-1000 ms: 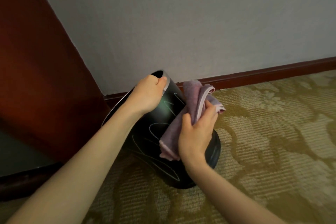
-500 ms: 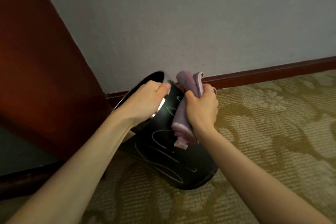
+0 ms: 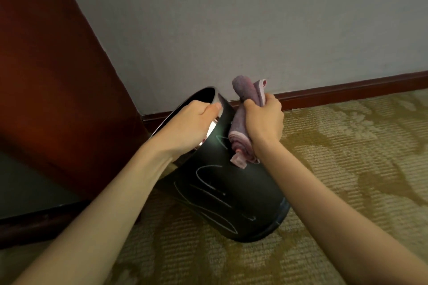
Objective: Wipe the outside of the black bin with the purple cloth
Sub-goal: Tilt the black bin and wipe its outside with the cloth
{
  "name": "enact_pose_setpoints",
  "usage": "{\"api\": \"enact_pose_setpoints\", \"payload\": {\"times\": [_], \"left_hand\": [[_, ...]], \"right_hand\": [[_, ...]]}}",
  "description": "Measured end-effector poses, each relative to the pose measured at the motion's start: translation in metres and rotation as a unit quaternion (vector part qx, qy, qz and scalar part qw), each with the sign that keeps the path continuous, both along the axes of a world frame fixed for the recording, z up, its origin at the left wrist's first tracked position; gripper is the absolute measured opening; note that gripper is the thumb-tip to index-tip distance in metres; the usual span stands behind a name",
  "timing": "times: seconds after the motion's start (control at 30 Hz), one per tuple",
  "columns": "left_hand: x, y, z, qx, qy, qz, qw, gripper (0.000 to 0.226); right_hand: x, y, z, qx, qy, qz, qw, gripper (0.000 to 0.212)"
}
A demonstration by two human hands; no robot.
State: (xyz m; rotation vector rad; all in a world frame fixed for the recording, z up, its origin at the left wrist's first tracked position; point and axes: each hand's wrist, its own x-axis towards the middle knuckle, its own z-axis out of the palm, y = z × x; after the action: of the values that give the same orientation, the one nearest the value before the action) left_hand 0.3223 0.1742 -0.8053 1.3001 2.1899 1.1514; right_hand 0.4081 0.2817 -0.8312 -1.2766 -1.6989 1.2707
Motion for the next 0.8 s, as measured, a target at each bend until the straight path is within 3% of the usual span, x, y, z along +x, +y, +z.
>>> {"api": "enact_pose_setpoints", "payload": {"times": [0.23, 0.37, 0.6, 0.8], "left_hand": [[-0.009, 0.011, -0.003, -0.015, -0.034, 0.033, 0.999, 0.051], [-0.008, 0.011, -0.002, -0.003, -0.051, 0.034, 0.998, 0.046], [0.000, 0.005, 0.000, 0.015, -0.057, 0.029, 0.998, 0.038], [0.000, 0.006, -0.001, 0.014, -0.052, 0.025, 0.998, 0.046]], "right_hand": [[0.013, -0.067, -0.005, 0.094, 0.105, -0.044, 0.989, 0.040], [0.015, -0.082, -0.008, 0.102, 0.110, -0.025, 0.988, 0.048], [0.006, -0.059, 0.004, 0.074, 0.082, -0.021, 0.994, 0.034], [-0.018, -0.014, 0.022, -0.005, 0.043, 0.018, 0.999, 0.017]]}}
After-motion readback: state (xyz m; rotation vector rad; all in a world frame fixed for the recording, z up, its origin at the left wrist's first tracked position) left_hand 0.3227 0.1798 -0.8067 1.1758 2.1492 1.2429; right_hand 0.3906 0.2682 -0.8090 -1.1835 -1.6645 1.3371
